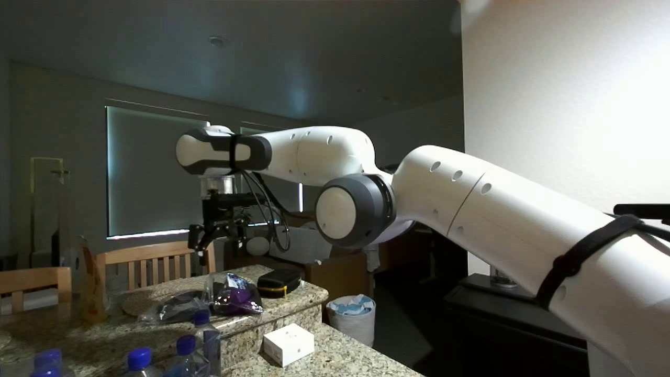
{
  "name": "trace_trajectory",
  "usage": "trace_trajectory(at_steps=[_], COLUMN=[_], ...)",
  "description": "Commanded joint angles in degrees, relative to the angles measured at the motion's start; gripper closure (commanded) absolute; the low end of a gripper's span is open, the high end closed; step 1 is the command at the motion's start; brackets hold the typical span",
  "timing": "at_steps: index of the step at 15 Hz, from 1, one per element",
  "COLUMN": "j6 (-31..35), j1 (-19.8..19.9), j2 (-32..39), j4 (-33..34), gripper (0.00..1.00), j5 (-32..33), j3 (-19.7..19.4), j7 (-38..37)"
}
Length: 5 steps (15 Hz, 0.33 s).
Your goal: Move the purple plastic bag up
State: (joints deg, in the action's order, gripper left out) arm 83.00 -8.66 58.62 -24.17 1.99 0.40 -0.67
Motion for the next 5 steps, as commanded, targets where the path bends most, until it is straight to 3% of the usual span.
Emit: trace_trajectory(at_steps=[1,5], j6=[0.0,0.1], j1=[0.0,0.0], j2=[0.0,0.3], j4=[0.0,0.0], gripper=[0.00,0.00], j5=[0.0,0.0], j3=[0.0,0.0], j7=[0.0,0.0])
